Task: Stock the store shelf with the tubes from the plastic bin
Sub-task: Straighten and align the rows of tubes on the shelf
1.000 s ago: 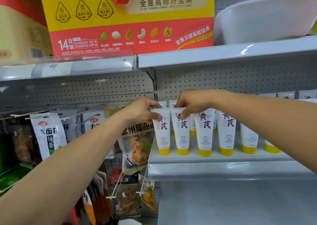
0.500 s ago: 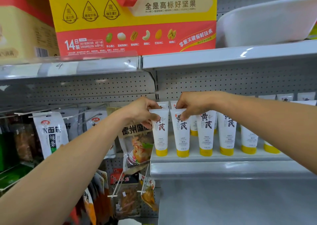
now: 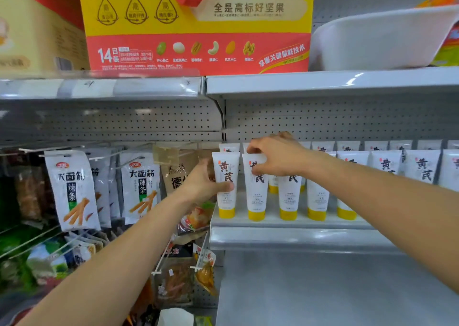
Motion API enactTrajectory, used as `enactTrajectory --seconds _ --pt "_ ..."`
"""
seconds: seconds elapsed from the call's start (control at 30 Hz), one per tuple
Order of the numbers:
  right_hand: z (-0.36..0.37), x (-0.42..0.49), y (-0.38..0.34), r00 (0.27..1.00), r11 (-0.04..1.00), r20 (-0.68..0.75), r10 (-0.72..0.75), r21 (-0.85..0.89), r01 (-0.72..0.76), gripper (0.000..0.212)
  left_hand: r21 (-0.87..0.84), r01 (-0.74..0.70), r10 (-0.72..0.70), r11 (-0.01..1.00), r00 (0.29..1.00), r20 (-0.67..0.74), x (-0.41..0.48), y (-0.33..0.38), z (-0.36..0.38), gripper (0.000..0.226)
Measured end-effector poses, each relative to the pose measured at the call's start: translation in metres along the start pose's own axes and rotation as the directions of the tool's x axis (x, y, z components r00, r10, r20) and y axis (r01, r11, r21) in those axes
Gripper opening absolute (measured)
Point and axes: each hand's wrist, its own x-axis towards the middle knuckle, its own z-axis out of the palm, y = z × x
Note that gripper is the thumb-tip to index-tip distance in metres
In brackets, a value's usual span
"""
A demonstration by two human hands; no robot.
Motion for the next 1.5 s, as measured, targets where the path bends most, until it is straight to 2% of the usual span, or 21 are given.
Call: enactTrajectory --seconds 0.07,0.1,0.2,0.23,0.33,0.47,0.53,0.73,1.1,1.27,1.37,1.43,1.5 --pt "0.006 -0.010 -0.001 0.992 1.000 -0.128 0.003 -0.010 -0.004 0.057 0.025 0.008 -0.007 1.000 0.999 -0.032 -0.006 -0.015 0.009 0.074" --pt "0.010 -0.016 -0.003 0.978 1.000 -0.206 -0.016 -0.007 0.015 0.061 0.039 0.014 -0.013 0.999 0.999 -0.036 -0.009 -0.022 0.014 0.074" --pt "0.025 -0.041 -0.008 0.881 0.990 -0.463 -0.099 0.044 0.134 0.049 0.048 0.017 -0.016 0.999 0.999 -0.033 -0.013 -0.040 0.023 0.071" --pt "0.032 -0.052 -0.011 0.861 0.981 -0.501 -0.089 0.105 0.162 0.044 0.057 0.012 -0.010 0.998 0.999 -0.039 -0.013 -0.044 0.025 0.068" --pt "0.060 -0.080 -0.025 0.916 0.966 -0.400 0.000 0.239 0.104 0.032 0.122 -0.002 0.012 0.993 0.997 -0.075 -0.015 -0.048 0.031 0.062" --pt "0.092 -0.093 -0.042 0.972 0.983 -0.211 0.103 0.168 -0.068 0.036 0.175 -0.030 0.053 0.984 0.990 -0.128 -0.016 -0.052 0.039 0.059" --pt "0.104 -0.093 -0.045 0.980 0.984 -0.134 0.145 0.123 -0.128 0.043 0.178 -0.031 0.057 0.984 0.989 -0.138 -0.017 -0.054 0.041 0.058" --pt "0.124 -0.082 -0.046 0.973 0.970 -0.061 0.222 0.111 -0.214 0.053 0.237 -0.033 0.067 0.971 0.989 -0.135 -0.016 -0.057 0.041 0.057" --pt "0.126 -0.081 -0.046 0.976 0.977 -0.086 0.202 0.086 -0.194 0.053 0.216 -0.024 0.060 0.976 0.985 -0.162 -0.017 -0.058 0.040 0.061" --pt "0.126 -0.081 -0.044 0.977 0.976 -0.084 0.197 0.108 -0.188 0.052 0.169 -0.004 0.033 0.986 0.985 -0.168 -0.017 -0.058 0.041 0.061" --pt "0.121 -0.089 -0.040 0.983 0.981 -0.098 0.156 0.134 -0.142 0.048 0.079 0.027 -0.014 0.997 0.986 -0.164 -0.023 -0.055 0.041 0.072" --pt "0.119 -0.098 -0.034 0.978 0.977 -0.161 0.132 0.190 -0.100 0.042 0.017 0.009 -0.004 1.000 0.962 -0.273 -0.032 -0.053 0.043 0.078" --pt "0.117 -0.109 -0.024 0.955 0.956 -0.253 0.154 0.282 -0.080 0.036 0.052 -0.062 0.078 0.997 0.895 -0.438 -0.047 -0.050 0.051 0.066"
